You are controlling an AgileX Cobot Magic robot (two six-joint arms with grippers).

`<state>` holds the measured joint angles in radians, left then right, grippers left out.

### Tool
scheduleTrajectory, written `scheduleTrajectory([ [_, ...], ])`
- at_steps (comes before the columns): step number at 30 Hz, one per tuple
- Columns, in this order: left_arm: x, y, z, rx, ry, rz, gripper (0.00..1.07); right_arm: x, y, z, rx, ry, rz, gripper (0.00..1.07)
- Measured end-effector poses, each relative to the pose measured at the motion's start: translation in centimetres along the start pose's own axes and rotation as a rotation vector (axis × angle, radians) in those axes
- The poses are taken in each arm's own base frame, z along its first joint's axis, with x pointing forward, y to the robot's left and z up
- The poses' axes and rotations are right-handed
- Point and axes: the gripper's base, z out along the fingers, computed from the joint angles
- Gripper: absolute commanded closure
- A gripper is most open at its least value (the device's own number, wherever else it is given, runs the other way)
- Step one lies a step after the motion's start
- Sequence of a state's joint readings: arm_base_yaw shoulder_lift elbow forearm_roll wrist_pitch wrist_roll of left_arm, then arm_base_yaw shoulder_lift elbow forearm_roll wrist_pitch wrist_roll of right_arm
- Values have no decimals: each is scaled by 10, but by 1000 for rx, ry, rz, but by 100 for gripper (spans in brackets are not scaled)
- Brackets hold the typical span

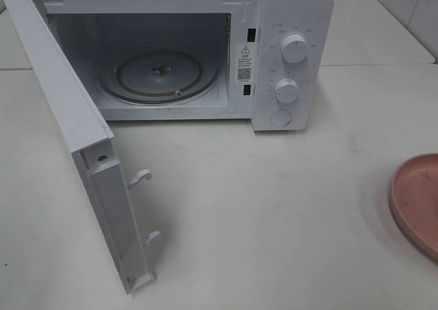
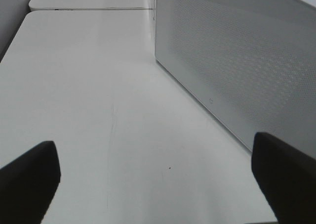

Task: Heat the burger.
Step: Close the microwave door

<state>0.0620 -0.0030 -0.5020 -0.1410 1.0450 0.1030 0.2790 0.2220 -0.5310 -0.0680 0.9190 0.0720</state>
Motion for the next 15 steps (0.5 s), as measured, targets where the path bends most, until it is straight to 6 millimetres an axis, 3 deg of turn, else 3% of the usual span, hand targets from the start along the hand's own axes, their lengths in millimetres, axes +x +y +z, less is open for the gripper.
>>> scheduleTrajectory([
  [9, 0, 0, 0, 0, 0, 0, 9, 18, -1, -28, 106, -117, 82, 31],
  [15, 0, 0, 0, 0, 0, 0, 9, 31, 0, -29, 142, -90, 115, 33],
])
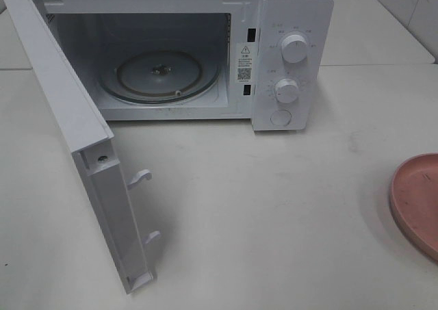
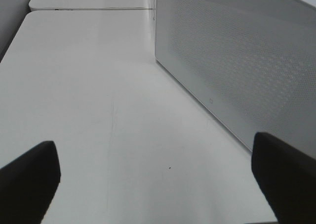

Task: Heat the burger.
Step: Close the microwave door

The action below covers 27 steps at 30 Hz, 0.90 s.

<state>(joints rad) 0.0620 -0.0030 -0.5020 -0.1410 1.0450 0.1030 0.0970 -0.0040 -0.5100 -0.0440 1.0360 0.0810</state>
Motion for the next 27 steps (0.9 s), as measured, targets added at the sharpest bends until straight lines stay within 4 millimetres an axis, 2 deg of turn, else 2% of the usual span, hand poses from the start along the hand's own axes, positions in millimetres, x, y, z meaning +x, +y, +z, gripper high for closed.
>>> scheduleTrajectory([
  [27, 0, 0, 0, 0, 0, 0, 9, 1, 0, 0, 1, 6, 3, 35],
])
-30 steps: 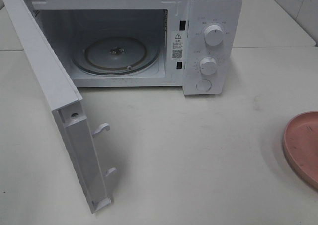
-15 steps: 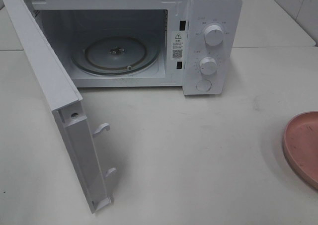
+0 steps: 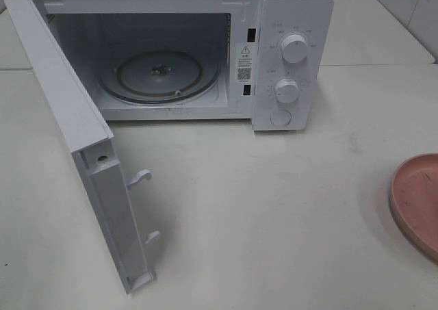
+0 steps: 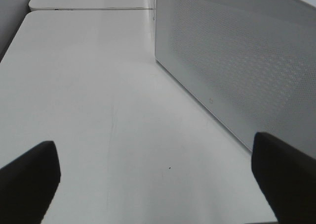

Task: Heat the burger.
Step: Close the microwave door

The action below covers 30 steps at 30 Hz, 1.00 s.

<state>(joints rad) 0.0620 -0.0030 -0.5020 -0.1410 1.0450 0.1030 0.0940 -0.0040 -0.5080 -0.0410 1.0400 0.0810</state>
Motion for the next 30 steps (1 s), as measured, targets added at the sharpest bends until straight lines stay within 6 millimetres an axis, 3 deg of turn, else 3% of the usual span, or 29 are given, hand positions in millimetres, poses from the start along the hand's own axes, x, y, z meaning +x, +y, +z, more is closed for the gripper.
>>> scheduleTrajectory([
  [30, -2, -2, -1, 23, -16, -14, 10, 0, 0, 0, -1, 0, 2, 35],
])
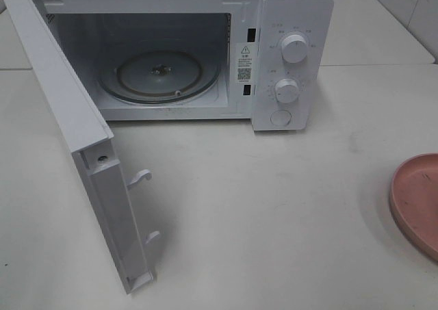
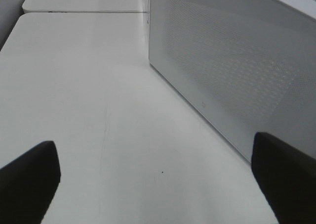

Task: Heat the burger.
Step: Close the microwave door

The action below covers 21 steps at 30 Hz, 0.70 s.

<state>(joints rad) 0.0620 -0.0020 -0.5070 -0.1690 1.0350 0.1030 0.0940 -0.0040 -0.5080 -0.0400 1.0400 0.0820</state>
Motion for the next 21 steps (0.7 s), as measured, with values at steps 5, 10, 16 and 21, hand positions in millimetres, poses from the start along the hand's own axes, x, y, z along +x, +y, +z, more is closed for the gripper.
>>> scheduleTrajectory([
  [5, -10, 1, 6, 4, -11, -12, 21, 0, 0, 0, 0, 0, 0, 35],
  [10, -20, 3, 18, 0, 11, -25, 59, 0, 0, 0, 0, 0, 0, 35],
  [16, -32, 7, 39, -12, 33, -42, 104, 0, 0, 0, 0, 0, 0, 35],
  [21, -32, 14, 70, -31, 67, -65, 107, 0, 0, 0, 0, 0, 0, 35],
])
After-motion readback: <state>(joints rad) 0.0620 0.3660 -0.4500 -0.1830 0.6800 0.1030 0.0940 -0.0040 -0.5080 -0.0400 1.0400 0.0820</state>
